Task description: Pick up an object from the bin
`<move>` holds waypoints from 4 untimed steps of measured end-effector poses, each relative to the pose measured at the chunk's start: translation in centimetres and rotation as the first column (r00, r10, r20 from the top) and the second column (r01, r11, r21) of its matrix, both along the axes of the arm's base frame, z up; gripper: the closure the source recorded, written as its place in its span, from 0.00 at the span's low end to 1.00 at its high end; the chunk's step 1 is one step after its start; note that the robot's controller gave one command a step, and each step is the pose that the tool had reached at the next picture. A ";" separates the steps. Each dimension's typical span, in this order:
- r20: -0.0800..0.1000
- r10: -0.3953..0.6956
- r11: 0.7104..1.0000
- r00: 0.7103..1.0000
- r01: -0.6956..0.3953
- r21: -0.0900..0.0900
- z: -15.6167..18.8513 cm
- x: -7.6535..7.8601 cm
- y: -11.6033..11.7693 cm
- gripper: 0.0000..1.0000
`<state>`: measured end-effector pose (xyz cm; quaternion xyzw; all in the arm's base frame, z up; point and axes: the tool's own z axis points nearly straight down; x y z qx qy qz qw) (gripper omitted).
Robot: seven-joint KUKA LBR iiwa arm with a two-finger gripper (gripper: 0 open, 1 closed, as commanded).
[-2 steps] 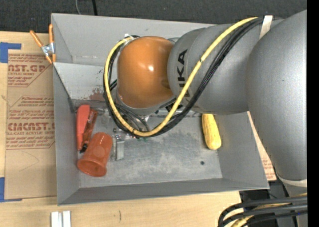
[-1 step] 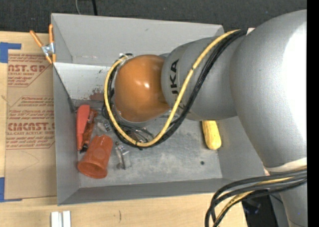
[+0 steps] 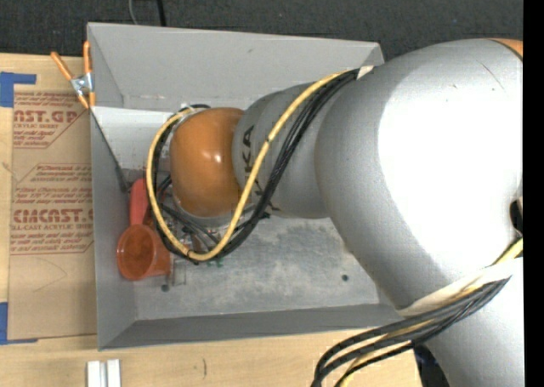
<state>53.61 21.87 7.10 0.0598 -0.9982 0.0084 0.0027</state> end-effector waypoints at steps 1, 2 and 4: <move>0.000 -0.001 1.000 1.000 0.001 0.001 0.0 0.0 0.0 1.00; -0.002 0.068 0.998 0.998 -0.068 0.001 7.6 1.4 0.0 0.00; 0.009 0.200 0.980 0.980 -0.200 0.003 6.4 0.1 0.1 0.00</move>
Offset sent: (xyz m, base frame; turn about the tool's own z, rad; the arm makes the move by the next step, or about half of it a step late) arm 0.0152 -0.0018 0.0836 -0.0708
